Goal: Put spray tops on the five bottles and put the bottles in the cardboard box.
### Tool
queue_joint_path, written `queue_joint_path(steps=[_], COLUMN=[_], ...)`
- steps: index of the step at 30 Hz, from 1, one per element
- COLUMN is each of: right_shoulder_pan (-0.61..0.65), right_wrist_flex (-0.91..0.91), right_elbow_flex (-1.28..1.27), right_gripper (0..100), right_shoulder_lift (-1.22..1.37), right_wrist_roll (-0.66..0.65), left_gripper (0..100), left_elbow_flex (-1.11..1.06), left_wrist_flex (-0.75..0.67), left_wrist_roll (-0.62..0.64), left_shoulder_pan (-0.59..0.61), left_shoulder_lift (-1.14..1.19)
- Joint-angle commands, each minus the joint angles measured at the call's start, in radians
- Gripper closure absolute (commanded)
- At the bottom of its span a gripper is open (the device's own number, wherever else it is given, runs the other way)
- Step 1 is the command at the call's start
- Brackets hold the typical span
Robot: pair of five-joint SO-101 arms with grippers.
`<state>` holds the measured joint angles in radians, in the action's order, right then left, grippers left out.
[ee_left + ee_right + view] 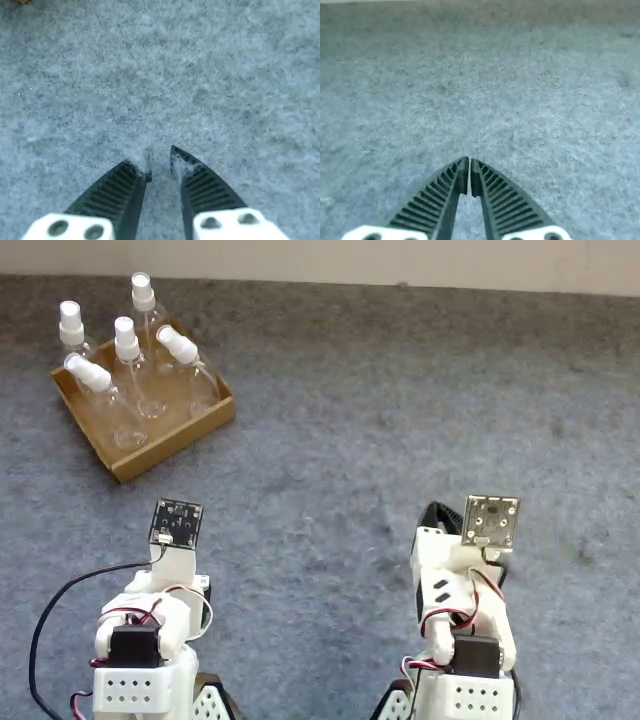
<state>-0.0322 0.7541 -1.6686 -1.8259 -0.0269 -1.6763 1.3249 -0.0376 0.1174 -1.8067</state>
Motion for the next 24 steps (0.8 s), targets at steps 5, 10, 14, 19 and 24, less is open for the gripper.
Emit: queue_joint_path(steps=[5,10,14,19,24], right_shoulder_pan=[-0.008,-0.007,-0.007,-0.007,-0.007], right_wrist_flex=[0.033,0.163,0.266,0.344,0.486], right_elbow_flex=[-0.145,-0.143,-0.143,-0.143,-0.143], right_gripper=[99.4,99.4,99.3,99.3,99.3], right_shoulder_lift=[-0.013,-0.013,-0.013,-0.013,-0.013], right_wrist_roll=[-0.009,-0.009,-0.009,-0.009,-0.009], left_gripper=[100,100,100,100,100], left_elbow_flex=[-0.018,-0.018,-0.018,-0.018,-0.018], left_wrist_flex=[0.008,0.002,0.008,0.008,0.008], left_wrist_roll=[0.003,0.087,0.137,0.14,0.143], left_shoulder_pan=[0.015,0.016,0.016,0.013,0.012], left_shoulder_lift=[-0.01,-0.01,-0.01,-0.01,-0.01])
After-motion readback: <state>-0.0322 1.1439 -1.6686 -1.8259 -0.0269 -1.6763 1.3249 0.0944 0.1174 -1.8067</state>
